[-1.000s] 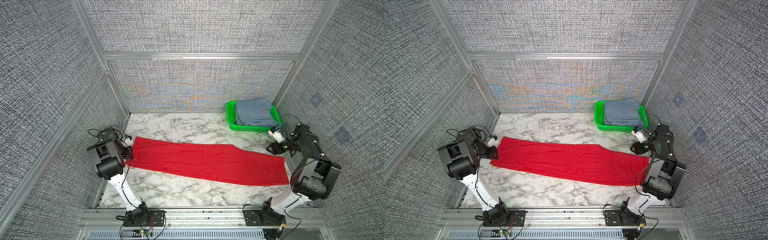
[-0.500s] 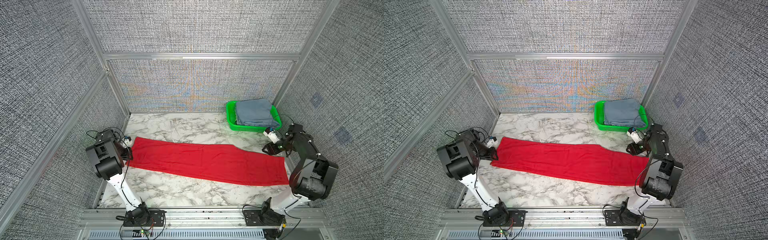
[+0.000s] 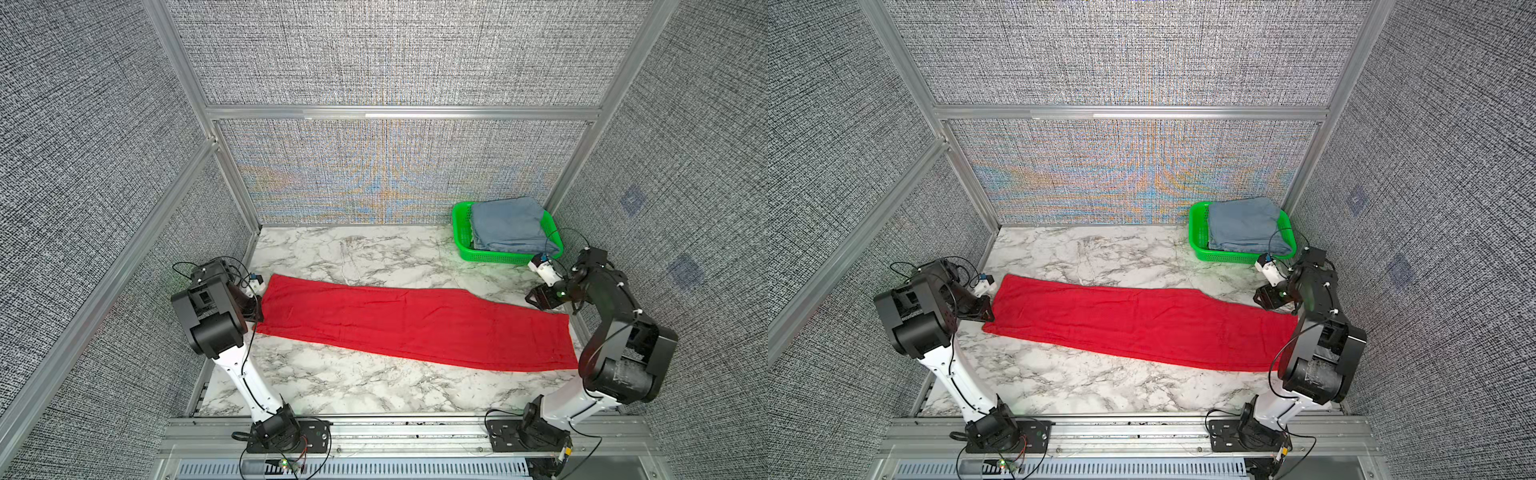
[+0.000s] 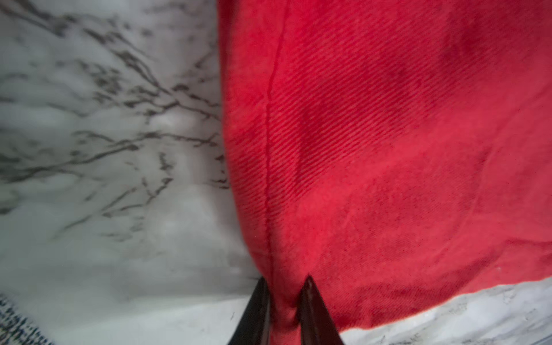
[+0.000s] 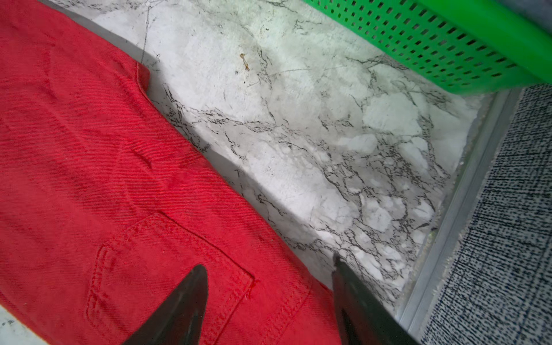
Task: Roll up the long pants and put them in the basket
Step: Fold the long pant at the center of the board.
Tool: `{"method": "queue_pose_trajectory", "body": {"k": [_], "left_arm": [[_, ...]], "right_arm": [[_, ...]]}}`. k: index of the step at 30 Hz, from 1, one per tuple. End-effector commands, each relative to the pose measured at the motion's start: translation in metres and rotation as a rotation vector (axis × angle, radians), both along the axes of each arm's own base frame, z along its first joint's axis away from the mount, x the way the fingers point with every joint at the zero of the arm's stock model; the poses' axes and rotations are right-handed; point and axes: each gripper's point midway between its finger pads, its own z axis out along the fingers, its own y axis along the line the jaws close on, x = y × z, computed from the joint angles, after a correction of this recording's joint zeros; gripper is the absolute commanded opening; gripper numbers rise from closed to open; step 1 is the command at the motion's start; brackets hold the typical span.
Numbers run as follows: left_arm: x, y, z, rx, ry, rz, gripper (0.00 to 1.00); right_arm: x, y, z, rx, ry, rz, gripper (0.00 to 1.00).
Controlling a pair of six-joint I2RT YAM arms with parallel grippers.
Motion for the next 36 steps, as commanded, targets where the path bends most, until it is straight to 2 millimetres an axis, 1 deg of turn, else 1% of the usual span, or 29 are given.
{"method": "queue_pose_trajectory", "body": {"k": [1,2,3,6,10,12,15,18,20,22,24,28,31,33,36], "left_arm": [[-0.02,-0.009,-0.011,-0.037,0.084,-0.02,0.2],[-0.021,-0.01,-0.01,-0.036,0.082,-0.024,0.19],[-0.023,-0.011,-0.011,-0.039,0.087,-0.03,0.16],[-0.026,-0.011,-0.013,-0.035,0.095,-0.035,0.03],[-0.024,-0.007,-0.009,-0.018,0.095,-0.03,0.02],[-0.02,-0.004,-0.001,-0.008,0.084,-0.024,0.02],[-0.009,0.0,0.022,0.0,0.054,-0.017,0.02],[0.005,0.002,0.055,0.001,-0.001,-0.015,0.02],[0.015,-0.001,0.078,-0.016,-0.041,-0.015,0.02],[0.023,-0.008,0.102,-0.039,-0.079,-0.024,0.02],[0.028,-0.017,0.121,-0.048,-0.108,-0.042,0.02],[0.035,-0.038,0.151,-0.054,-0.156,-0.096,0.02],[0.041,-0.048,0.175,-0.077,-0.204,-0.102,0.02],[0.044,-0.045,0.189,-0.06,-0.229,-0.095,0.02],[0.051,-0.036,0.209,0.003,-0.271,-0.08,0.02]], "right_arm": [[0.0,0.001,0.001,0.005,-0.006,-0.008,0.69],[0.0,0.001,0.0,0.004,-0.005,-0.008,0.69],[0.0,0.001,-0.001,0.004,-0.004,-0.008,0.69],[0.001,0.001,-0.003,0.006,-0.007,-0.012,0.69],[0.002,0.001,-0.003,0.013,-0.009,-0.01,0.69],[0.001,0.002,-0.004,0.016,-0.008,-0.01,0.69],[0.001,0.003,-0.005,0.02,-0.005,-0.007,0.69],[0.002,0.008,-0.006,0.026,0.0,0.006,0.69],[0.003,0.012,-0.007,0.029,0.007,0.02,0.69],[0.005,0.018,-0.008,0.028,0.008,0.036,0.69],[0.007,0.023,-0.008,0.029,0.009,0.047,0.69],[0.009,0.032,-0.009,0.032,0.009,0.065,0.69],[0.01,0.037,-0.01,0.033,0.012,0.076,0.69],[0.011,0.04,-0.011,0.032,0.013,0.082,0.69],[0.011,0.043,-0.011,0.03,0.016,0.088,0.69]]}}
